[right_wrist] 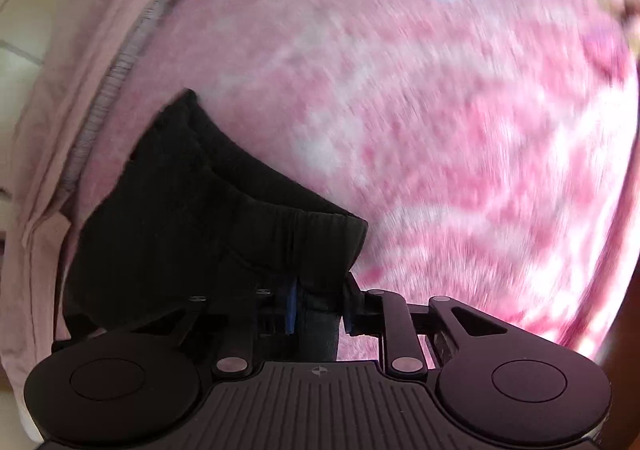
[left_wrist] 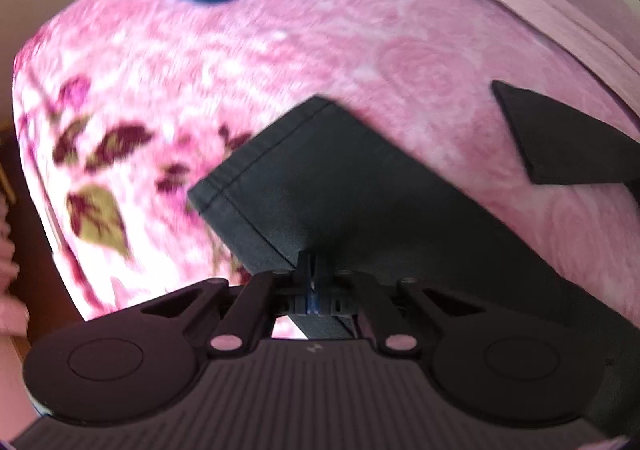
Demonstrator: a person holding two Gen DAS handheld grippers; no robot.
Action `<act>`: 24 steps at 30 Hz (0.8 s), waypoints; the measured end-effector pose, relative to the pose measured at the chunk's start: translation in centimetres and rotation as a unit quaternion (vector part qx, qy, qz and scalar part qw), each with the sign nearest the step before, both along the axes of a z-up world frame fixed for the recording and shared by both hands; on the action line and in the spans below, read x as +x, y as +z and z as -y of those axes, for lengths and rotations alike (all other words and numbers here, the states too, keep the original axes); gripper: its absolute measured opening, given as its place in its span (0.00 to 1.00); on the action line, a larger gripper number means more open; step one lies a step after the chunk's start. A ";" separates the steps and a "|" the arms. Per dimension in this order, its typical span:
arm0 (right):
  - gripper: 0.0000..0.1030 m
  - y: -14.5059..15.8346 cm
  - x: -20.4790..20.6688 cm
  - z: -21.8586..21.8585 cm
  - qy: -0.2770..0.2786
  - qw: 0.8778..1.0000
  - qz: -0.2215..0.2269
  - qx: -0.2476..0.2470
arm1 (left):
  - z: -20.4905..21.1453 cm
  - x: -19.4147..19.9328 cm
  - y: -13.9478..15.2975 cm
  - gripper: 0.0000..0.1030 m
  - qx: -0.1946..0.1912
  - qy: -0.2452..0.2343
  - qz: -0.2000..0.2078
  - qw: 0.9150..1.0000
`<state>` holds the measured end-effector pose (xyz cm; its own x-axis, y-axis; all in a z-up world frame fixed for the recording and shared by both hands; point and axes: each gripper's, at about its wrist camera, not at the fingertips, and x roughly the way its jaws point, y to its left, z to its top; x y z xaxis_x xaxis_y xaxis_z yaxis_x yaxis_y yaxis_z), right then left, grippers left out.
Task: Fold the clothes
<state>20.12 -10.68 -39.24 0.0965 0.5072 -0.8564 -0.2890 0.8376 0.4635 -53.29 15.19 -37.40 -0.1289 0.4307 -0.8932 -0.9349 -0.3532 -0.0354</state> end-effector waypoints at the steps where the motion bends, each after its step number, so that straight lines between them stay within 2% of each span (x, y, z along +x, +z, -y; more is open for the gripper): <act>1: 0.19 0.6 0.1 0.5 0.000 1.000 0.007 -0.005 | 0.3 0.0 0.2 0.00 0.001 -0.006 -0.005 1.000; 5: 0.19 2.8 0.6 2.3 0.001 0.999 0.037 -0.023 | 1.8 -0.8 -0.5 0.00 -0.050 0.002 -0.036 0.998; 6: 0.20 2.7 0.9 2.8 -0.001 0.999 0.031 -0.032 | 2.1 -0.9 -0.7 0.00 -0.062 0.004 -0.041 0.997; 7: 0.21 1.5 1.6 3.1 -0.009 0.999 0.001 -0.044 | 2.4 -0.8 -0.7 0.00 -0.071 0.008 -0.041 0.997; 8: 0.28 0.6 2.1 3.4 -0.020 0.998 -0.026 -0.051 | 2.6 -0.7 -0.4 0.00 -0.073 0.010 -0.037 0.997; 9: 0.34 0.2 2.5 3.3 -0.028 0.997 -0.042 -0.059 | 2.7 -0.3 0.4 0.04 -0.058 0.008 -0.025 0.998; 10: 0.41 0.6 2.6 2.8 -0.026 0.997 -0.033 -0.070 | 2.5 0.2 1.1 0.07 -0.044 0.003 -0.013 0.999; 11: 0.52 1.5 2.4 2.1 -0.018 0.996 -0.010 -0.086 | 1.9 1.0 1.7 0.15 -0.033 -0.008 0.003 0.999; 12: 0.53 2.7 2.1 1.3 -0.012 0.995 0.026 -0.101 | 1.2 1.8 2.4 0.23 -0.021 -0.019 0.018 0.999; 16: 0.56 7.3 0.5 -1.7 -0.004 0.984 0.153 -0.090 | -2.6 5.6 3.1 0.34 0.006 -0.055 0.114 0.992; 18: 0.59 7.7 0.4 -3.6 0.011 0.987 0.150 -0.060 | -4.9 7.6 2.2 0.43 0.012 -0.049 0.174 0.984; 21: 0.59 6.8 -0.3 -6.6 0.029 0.993 0.114 -0.028 | -8.2 10.0 0.1 0.43 0.010 -0.011 0.244 0.970; 24: 0.59 6.3 -1.7 -9.1 0.051 0.994 0.101 -0.012 | -11.2 11.2 -2.2 0.43 0.012 0.036 0.286 0.958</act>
<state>18.47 -1.61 -32.98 0.2161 0.5029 -0.8369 -0.4581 0.8092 0.3680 -42.07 26.37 -39.58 0.3481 0.4604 -0.8166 -0.7339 -0.4082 -0.5429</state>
